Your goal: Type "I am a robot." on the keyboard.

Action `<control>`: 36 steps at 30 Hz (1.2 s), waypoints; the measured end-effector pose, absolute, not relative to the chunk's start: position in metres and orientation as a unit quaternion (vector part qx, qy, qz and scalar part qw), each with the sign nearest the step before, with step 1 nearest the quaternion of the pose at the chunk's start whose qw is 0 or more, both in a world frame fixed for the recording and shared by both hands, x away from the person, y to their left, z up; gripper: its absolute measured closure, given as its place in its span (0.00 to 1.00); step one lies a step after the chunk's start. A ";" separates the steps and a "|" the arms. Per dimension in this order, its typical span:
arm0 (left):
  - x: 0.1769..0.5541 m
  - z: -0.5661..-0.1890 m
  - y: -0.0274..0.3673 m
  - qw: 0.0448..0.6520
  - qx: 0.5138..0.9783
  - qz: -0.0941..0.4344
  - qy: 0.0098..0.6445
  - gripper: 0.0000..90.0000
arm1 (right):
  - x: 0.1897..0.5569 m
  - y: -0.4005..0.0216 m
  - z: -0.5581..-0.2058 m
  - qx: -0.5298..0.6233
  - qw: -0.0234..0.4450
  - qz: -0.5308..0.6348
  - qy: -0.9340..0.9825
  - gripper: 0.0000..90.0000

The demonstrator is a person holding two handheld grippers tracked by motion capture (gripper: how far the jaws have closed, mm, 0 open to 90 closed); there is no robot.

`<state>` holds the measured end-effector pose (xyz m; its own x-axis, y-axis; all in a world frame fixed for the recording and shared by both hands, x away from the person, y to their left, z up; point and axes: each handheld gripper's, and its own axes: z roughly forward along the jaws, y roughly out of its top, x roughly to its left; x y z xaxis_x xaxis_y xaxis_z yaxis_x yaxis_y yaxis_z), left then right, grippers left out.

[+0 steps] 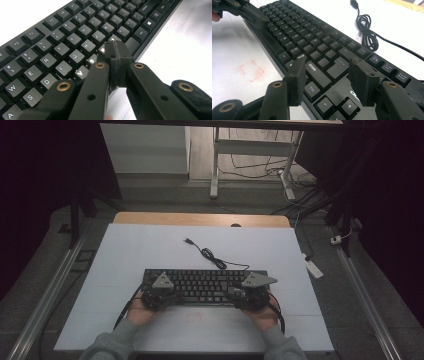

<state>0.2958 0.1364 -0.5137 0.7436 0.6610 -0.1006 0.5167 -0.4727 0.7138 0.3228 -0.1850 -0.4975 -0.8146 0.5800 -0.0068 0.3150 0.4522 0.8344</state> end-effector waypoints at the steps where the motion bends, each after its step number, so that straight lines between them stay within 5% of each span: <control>1: 0.296 -0.515 0.136 0.378 0.854 0.095 0.346 0.99 | 0.323 -0.185 -0.497 0.267 0.147 0.450 0.840 0.54; 30: 0.297 -0.519 0.136 0.375 0.855 0.097 0.343 0.98 | 0.323 -0.186 -0.497 0.267 0.149 0.449 0.840 0.54; 36: 0.292 -0.504 0.143 0.415 0.836 0.106 0.343 0.75 | 0.324 -0.187 -0.497 0.268 0.150 0.450 0.838 0.54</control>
